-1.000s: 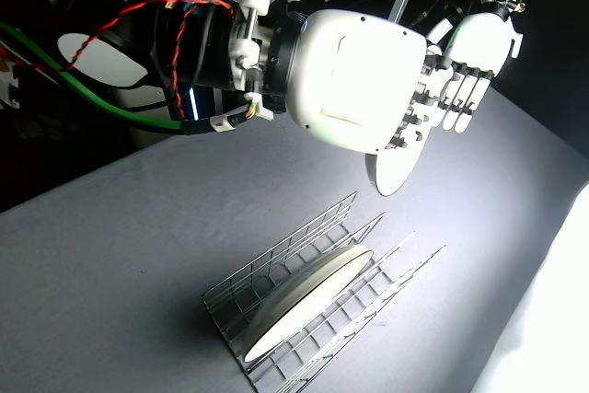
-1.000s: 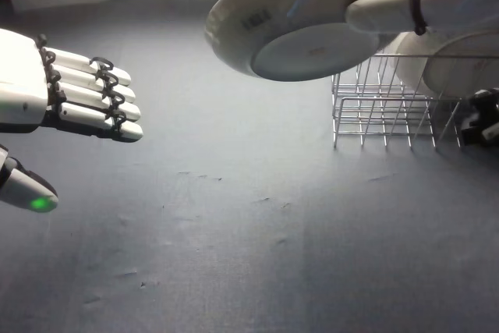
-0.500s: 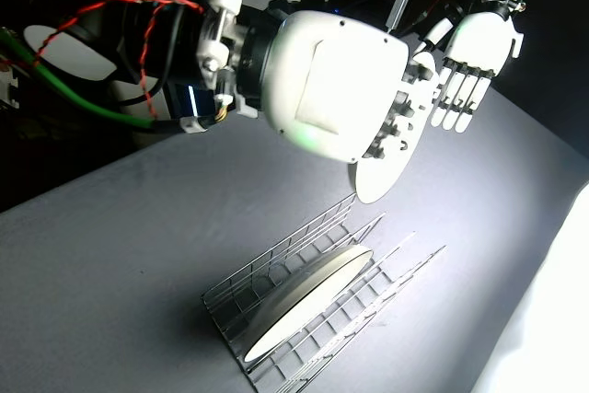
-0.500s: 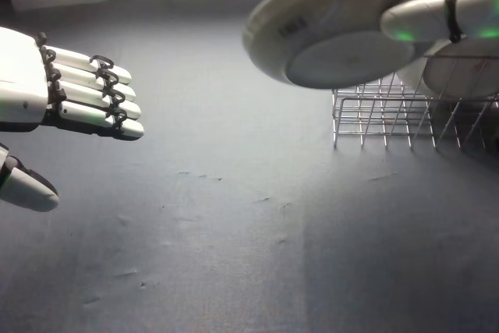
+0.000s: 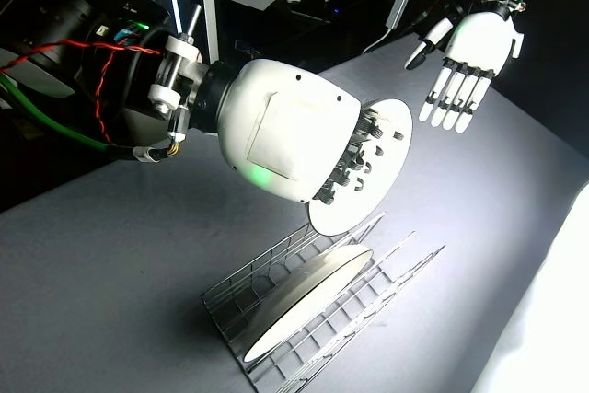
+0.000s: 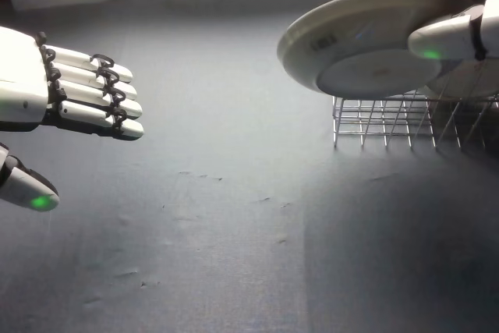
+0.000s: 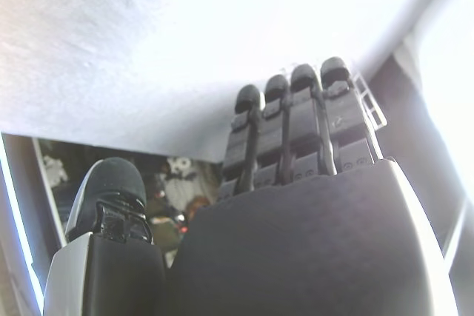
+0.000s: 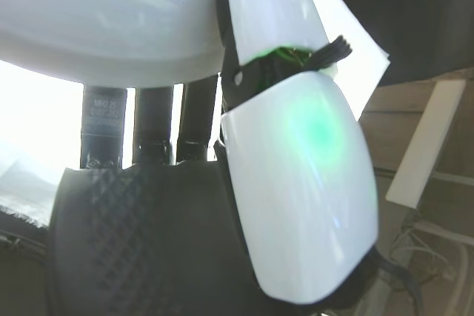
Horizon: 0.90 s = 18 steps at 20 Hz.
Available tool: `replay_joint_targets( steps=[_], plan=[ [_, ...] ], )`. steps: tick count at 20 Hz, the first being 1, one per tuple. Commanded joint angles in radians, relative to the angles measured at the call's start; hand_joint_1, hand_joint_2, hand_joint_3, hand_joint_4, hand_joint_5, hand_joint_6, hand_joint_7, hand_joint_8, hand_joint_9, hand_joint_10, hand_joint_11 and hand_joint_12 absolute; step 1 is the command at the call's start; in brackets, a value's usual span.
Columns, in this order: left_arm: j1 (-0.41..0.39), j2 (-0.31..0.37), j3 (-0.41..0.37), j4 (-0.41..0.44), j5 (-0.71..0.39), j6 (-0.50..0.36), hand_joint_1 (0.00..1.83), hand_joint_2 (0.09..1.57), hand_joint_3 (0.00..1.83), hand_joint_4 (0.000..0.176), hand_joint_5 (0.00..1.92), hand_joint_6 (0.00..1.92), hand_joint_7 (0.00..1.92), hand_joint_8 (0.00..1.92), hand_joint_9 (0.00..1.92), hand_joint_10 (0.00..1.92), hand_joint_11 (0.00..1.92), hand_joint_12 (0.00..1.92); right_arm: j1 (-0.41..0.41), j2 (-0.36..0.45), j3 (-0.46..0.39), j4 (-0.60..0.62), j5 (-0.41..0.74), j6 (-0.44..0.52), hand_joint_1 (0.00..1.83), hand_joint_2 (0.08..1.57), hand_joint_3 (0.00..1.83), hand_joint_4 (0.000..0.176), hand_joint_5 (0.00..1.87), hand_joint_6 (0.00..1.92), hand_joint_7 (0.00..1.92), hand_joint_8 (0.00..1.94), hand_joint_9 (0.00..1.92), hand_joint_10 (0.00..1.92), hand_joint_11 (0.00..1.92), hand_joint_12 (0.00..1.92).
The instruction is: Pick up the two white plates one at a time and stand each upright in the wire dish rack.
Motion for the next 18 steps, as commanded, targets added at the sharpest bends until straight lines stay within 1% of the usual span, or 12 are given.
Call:
replay_joint_targets(
  steps=[1, 2, 4, 7, 9, 12, 14, 15, 16, 18],
  plan=[
    [-0.014, 0.004, -0.001, -0.067, -0.017, -0.002, 0.00, 1.22, 0.00, 0.000, 0.11, 0.00, 0.08, 0.00, 0.05, 0.00, 0.01, 0.02, 0.007, 0.008, 0.011, 0.011, 0.146, 0.024, 1.39, 1.05, 0.00, 0.000, 1.00, 0.90, 1.12, 0.68, 1.10, 0.91, 0.97, 0.86],
    [-0.014, 0.004, -0.002, -0.067, -0.017, -0.002, 0.00, 1.21, 0.00, 0.000, 0.11, 0.00, 0.09, 0.00, 0.05, 0.00, 0.01, 0.02, -0.002, 0.007, 0.023, 0.011, 0.148, 0.023, 1.40, 1.05, 0.00, 0.000, 1.01, 0.88, 1.13, 0.67, 1.12, 0.88, 0.98, 0.86],
    [-0.014, 0.004, -0.004, -0.067, -0.017, -0.002, 0.00, 1.21, 0.00, 0.000, 0.11, 0.00, 0.09, 0.00, 0.05, 0.00, 0.01, 0.02, -0.019, 0.006, 0.038, 0.011, 0.153, 0.023, 1.40, 1.05, 0.00, 0.000, 1.01, 0.89, 1.16, 0.64, 1.09, 0.90, 0.98, 0.86],
    [-0.015, 0.004, -0.005, -0.067, -0.018, -0.002, 0.00, 1.21, 0.00, 0.000, 0.10, 0.00, 0.07, 0.00, 0.03, 0.00, 0.00, 0.01, -0.050, 0.005, 0.059, 0.010, 0.160, 0.014, 1.39, 1.06, 0.00, 0.000, 0.98, 0.95, 1.09, 0.73, 1.07, 0.94, 0.96, 0.90],
    [-0.016, 0.004, -0.007, -0.067, -0.018, -0.002, 0.00, 1.21, 0.00, 0.000, 0.10, 0.00, 0.08, 0.01, 0.04, 0.01, 0.00, 0.01, -0.063, 0.005, 0.069, 0.010, 0.160, 0.002, 1.39, 1.07, 0.00, 0.000, 0.99, 0.97, 1.08, 0.74, 1.06, 0.94, 0.96, 0.90],
    [-0.016, 0.004, -0.011, -0.067, -0.020, -0.002, 0.00, 1.22, 0.00, 0.000, 0.08, 0.00, 0.05, 0.00, 0.02, 0.00, 0.00, 0.00, -0.089, -0.004, 0.092, 0.010, 0.169, -0.030, 1.39, 1.07, 0.00, 0.000, 0.99, 0.96, 1.12, 0.72, 1.02, 0.97, 0.91, 0.89],
    [-0.016, 0.004, -0.014, -0.067, -0.020, -0.002, 0.00, 1.22, 0.00, 0.000, 0.09, 0.01, 0.06, 0.01, 0.03, 0.01, 0.01, 0.00, -0.107, -0.011, 0.110, -0.002, 0.176, -0.041, 1.39, 1.06, 0.00, 0.000, 1.01, 0.93, 1.16, 0.66, 1.03, 0.95, 0.90, 0.89],
    [-0.016, 0.004, -0.015, -0.067, -0.020, -0.002, 0.00, 1.22, 0.00, 0.000, 0.09, 0.00, 0.06, 0.01, 0.03, 0.01, 0.00, 0.00, -0.117, -0.013, 0.118, -0.011, 0.181, -0.044, 1.39, 1.07, 0.00, 0.000, 1.00, 0.95, 1.07, 0.76, 1.02, 0.98, 0.89, 0.91],
    [-0.016, 0.004, -0.016, -0.067, -0.020, -0.002, 0.00, 1.22, 0.00, 0.000, 0.08, 0.00, 0.05, 0.00, 0.03, 0.00, 0.00, 0.00, -0.121, -0.013, 0.119, -0.013, 0.181, -0.045, 1.38, 1.08, 0.00, 0.000, 0.99, 0.98, 1.04, 0.82, 0.99, 1.04, 0.86, 0.95],
    [-0.016, 0.004, -0.018, -0.067, -0.020, -0.002, 0.00, 1.21, 0.00, 0.000, 0.08, 0.00, 0.05, 0.00, 0.02, 0.00, 0.00, 0.00, -0.134, -0.016, 0.127, -0.021, 0.182, -0.067, 1.38, 1.09, 0.00, 0.000, 0.97, 1.00, 1.01, 0.86, 0.97, 1.07, 0.79, 1.00]
  ],
)
